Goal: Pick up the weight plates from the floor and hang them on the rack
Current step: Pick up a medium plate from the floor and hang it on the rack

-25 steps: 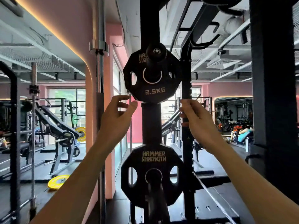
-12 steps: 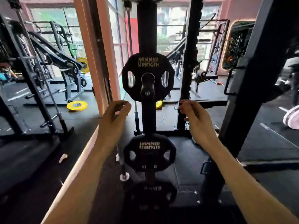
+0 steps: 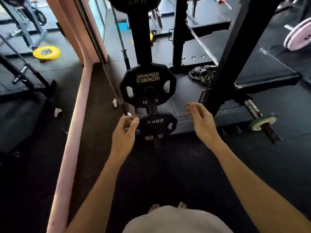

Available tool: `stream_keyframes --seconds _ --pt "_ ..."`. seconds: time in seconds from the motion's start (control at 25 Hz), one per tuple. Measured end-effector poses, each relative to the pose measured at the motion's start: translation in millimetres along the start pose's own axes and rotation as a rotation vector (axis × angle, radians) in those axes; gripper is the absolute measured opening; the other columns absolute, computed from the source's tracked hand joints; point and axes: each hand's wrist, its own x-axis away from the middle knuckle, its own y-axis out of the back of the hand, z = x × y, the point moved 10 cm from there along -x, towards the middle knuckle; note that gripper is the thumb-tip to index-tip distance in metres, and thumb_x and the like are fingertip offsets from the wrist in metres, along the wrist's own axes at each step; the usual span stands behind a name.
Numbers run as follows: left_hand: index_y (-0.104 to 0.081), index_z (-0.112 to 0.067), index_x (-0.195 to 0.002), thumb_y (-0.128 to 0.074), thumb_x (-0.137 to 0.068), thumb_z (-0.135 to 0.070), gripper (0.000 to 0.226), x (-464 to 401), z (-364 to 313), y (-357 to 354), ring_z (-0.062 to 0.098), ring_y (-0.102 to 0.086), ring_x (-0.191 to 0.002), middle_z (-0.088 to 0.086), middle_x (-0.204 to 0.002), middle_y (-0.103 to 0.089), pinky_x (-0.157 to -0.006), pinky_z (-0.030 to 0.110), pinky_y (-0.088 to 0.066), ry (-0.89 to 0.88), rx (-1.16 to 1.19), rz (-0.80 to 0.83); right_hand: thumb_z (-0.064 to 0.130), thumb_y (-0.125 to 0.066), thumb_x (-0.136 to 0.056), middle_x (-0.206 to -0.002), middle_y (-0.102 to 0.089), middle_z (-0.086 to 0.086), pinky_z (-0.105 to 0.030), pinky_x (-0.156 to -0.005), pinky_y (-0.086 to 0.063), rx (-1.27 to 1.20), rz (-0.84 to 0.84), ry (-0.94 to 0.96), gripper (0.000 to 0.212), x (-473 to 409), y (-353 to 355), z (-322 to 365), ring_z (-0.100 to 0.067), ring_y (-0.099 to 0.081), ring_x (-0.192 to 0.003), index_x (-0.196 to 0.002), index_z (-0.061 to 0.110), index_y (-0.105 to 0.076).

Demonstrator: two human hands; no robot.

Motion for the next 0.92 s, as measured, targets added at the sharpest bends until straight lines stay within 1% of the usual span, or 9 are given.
stream_keyframes --seconds 0.08,0.24,0.36,0.4,0.48,0.56,0.68,0.8,0.92 --pt "-0.062 -0.038 -0.096 -0.057 -0.096 -0.041 0.006 15 49 -9 0.011 -0.064 -0.091 -0.008 -0.095 -0.067 -0.078 0.031 -0.05 0.13 -0.049 0.075 0.041 -0.044 -0.102 -0.104 -0.066 0.01 -0.033 -0.089 -0.05 0.028 -0.016 -0.121 0.028 25 -4 -46 -0.007 -0.062 -0.099 -0.114 0.025 -0.064" --pt "-0.061 -0.032 -0.107 -0.054 -0.095 -0.047 0.02 44 122 -31 0.013 -0.062 -0.097 -0.006 -0.102 -0.065 -0.079 0.027 -0.046 0.29 -0.186 0.278 0.043 -0.041 -0.102 -0.107 -0.063 0.009 -0.03 -0.089 -0.047 0.092 -0.072 -0.362 0.035 86 -2 -124 -0.01 -0.061 -0.103 -0.121 0.022 -0.061" --pt "-0.059 -0.029 -0.112 -0.053 -0.096 -0.047 0.025 62 159 -48 0.012 -0.061 -0.097 -0.007 -0.104 -0.062 -0.075 0.025 -0.046 0.364 -0.299 0.428 0.048 -0.04 -0.101 -0.106 -0.063 0.004 -0.033 -0.088 -0.047 0.134 -0.1 -0.542 0.039 131 8 -170 -0.014 -0.06 -0.1 -0.119 0.021 -0.061" --pt "-0.057 -0.028 -0.114 -0.053 -0.096 -0.047 0.026 70 172 -57 0.012 -0.06 -0.097 -0.007 -0.104 -0.061 -0.075 0.026 -0.047 0.393 -0.353 0.5 0.049 -0.04 -0.101 -0.105 -0.063 0.003 -0.034 -0.086 -0.047 0.133 -0.119 -0.612 0.039 149 14 -184 -0.014 -0.06 -0.099 -0.117 0.02 -0.061" --pt "-0.054 -0.026 -0.117 -0.053 -0.095 -0.049 0.032 89 193 -76 0.014 -0.059 -0.097 -0.005 -0.107 -0.06 -0.084 0.033 -0.05 0.44 -0.459 0.668 0.048 -0.039 -0.102 -0.104 -0.064 0.0 -0.033 -0.081 -0.046 0.109 -0.149 -0.766 0.038 190 27 -213 -0.015 -0.06 -0.095 -0.113 0.02 -0.061" --pt "-0.052 -0.022 -0.123 -0.055 -0.095 -0.05 0.04 110 210 -100 0.017 -0.059 -0.099 0.0 -0.112 -0.06 -0.088 0.035 -0.049 0.447 -0.579 0.851 0.047 -0.04 -0.102 -0.101 -0.065 -0.003 -0.036 -0.079 -0.047 0.084 -0.191 -0.913 0.036 235 44 -238 -0.018 -0.06 -0.091 -0.109 0.019 -0.062" --pt "-0.05 -0.02 -0.128 -0.054 -0.095 -0.05 0.044 139 227 -130 0.019 -0.058 -0.103 0.003 -0.119 -0.058 -0.088 0.033 -0.046 0.423 -0.771 1.087 0.046 -0.042 -0.102 -0.098 -0.065 -0.004 -0.037 -0.078 -0.049 0.039 -0.256 -1.068 0.035 302 67 -270 -0.019 -0.06 -0.089 -0.107 0.017 -0.062" --pt "-0.051 -0.022 -0.124 -0.054 -0.095 -0.051 0.042 169 230 -168 0.02 -0.059 -0.101 0.003 -0.114 -0.06 -0.094 0.038 -0.048 0.319 -0.957 1.266 0.045 -0.046 -0.101 -0.102 -0.066 -0.007 -0.034 -0.071 -0.05 -0.059 -0.381 -1.187 0.034 387 93 -301 -0.02 -0.063 -0.087 -0.109 0.017 -0.062" --pt "-0.053 -0.021 -0.123 -0.053 -0.096 -0.048 0.039 207 224 -219 0.02 -0.06 -0.1 0.002 -0.109 -0.061 -0.09 0.037 -0.049 0.18 -1.11 1.394 0.041 -0.048 -0.101 -0.102 -0.067 -0.009 -0.033 -0.068 -0.051 -0.159 -0.496 -1.296 0.031 469 118 -326 -0.021 -0.065 -0.085 -0.111 0.016 -0.061"
